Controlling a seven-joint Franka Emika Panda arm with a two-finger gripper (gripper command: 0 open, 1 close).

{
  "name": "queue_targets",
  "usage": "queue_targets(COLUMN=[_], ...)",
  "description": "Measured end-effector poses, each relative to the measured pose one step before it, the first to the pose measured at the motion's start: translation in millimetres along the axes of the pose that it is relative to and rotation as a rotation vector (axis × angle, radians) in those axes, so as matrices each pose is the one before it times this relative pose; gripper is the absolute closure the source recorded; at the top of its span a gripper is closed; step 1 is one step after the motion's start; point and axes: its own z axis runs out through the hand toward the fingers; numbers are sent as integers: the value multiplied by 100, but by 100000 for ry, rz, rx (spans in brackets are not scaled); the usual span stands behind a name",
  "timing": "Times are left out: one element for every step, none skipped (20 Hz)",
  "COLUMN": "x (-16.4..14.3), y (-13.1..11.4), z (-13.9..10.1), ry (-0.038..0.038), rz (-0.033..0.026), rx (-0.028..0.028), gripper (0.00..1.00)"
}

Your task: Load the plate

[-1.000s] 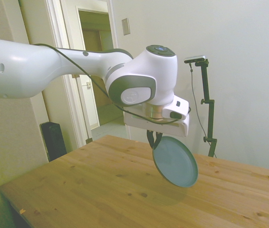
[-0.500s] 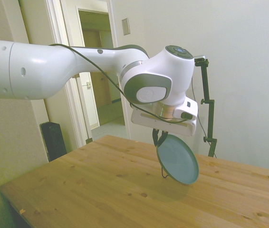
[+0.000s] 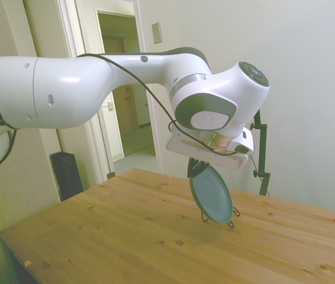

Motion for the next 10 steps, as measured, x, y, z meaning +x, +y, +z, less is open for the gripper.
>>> queue_targets(x=[191,303,410,1170,42,39,4,55,56,77], y=[133,111,78,-164,-27,-11,67,139,208,316], z=[165,218,286,554,4,153,282,350,272,108], ry=[-1247,-950,-530,-519,-67,-432,-965,-826,-627,97], rz=[-853,-435,-225,-1235,65,290,308,308,289,327], rx=[1295,592,-65,-699,10,511,1136,1722,2205,2171], gripper=[100,100,100,100,100,100,100,100,100,100])
